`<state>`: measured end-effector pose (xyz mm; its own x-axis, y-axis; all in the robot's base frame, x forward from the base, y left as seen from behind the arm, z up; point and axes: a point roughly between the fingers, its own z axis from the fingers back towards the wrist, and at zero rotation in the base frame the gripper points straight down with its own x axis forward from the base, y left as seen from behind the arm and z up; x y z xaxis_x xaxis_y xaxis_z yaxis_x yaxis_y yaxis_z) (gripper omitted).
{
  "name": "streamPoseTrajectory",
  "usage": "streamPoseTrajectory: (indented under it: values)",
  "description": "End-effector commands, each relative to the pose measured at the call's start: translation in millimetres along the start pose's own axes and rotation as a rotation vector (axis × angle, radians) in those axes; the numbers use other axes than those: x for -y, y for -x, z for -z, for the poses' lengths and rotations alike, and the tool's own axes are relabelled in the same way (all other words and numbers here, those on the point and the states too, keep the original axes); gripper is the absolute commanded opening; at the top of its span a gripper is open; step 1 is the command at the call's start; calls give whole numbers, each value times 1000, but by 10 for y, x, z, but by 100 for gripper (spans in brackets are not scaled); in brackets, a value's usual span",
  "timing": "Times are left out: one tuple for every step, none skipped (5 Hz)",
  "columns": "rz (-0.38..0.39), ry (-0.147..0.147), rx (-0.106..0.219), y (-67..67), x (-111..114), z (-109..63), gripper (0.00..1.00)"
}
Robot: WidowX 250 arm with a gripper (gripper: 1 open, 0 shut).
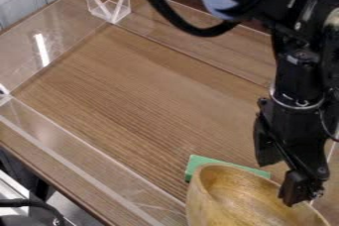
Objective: Put the green block in the brown bowl
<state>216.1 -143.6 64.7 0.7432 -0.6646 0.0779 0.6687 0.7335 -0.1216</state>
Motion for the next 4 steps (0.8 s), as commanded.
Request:
streamPoseTrajectory:
  values:
    - [9, -9, 47, -31, 5, -110, 100]
    - [9, -6, 48, -7, -2, -101, 100]
    - [18, -7, 47, 7, -18, -67, 100]
    - [29, -10, 46, 25, -37, -39, 100]
